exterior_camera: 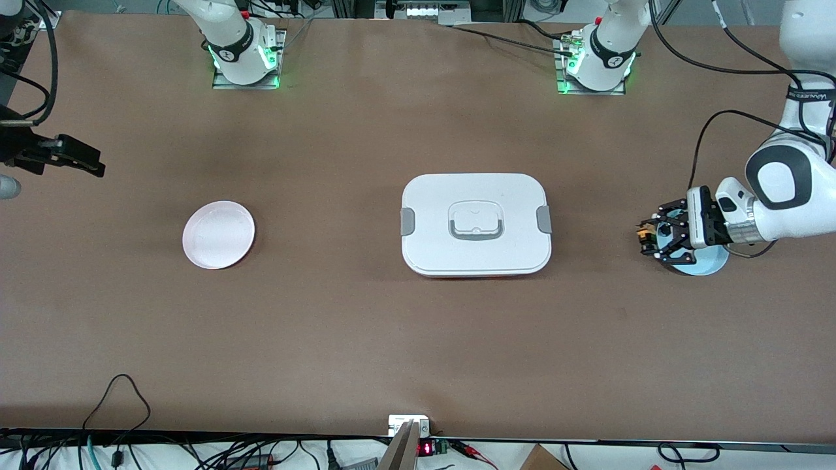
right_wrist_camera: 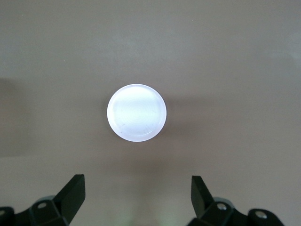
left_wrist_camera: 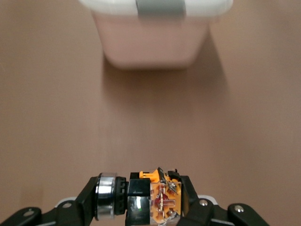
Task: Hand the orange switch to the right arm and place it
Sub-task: 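Carry the orange switch with the left gripper while the right gripper approaches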
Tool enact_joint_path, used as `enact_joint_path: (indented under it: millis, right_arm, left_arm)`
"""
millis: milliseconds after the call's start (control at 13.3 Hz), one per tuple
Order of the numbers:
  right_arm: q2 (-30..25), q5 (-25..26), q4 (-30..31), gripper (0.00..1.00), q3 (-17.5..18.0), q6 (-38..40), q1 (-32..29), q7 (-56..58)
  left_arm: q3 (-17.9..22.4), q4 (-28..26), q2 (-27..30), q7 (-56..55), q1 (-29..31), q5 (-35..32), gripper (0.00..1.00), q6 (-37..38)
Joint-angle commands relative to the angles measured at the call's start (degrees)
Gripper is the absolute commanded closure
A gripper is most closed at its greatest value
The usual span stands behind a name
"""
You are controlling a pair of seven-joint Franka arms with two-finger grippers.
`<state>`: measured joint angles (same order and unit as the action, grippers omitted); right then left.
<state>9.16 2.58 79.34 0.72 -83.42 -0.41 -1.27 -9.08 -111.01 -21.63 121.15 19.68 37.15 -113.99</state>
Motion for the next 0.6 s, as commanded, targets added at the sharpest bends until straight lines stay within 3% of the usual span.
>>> enact_joint_path:
  millis: [0, 151, 527]
  right_arm:
    - [-0.37, 0.84, 0.29, 0.0, -0.01, -0.77, -0.38, -0.84]
    - [-0.37, 0.76, 0.29, 0.0, -0.1, -0.78, -0.55, -0.84]
    - [1.82, -1.34, 0.2, 0.0, 0.08, -0.86, -0.38, -0.13]
  left_arm:
    - [0.29, 1.06, 2.65, -7.65, -2.97, 8.7, 1.0, 5.52]
    - [-0.06, 2.9, 2.56, -10.22, -6.3, 18.36, 1.0, 5.8]
    - [-6.02, 3.7, 2.47, -19.01, -13.77, 37.96, 1.0, 6.24]
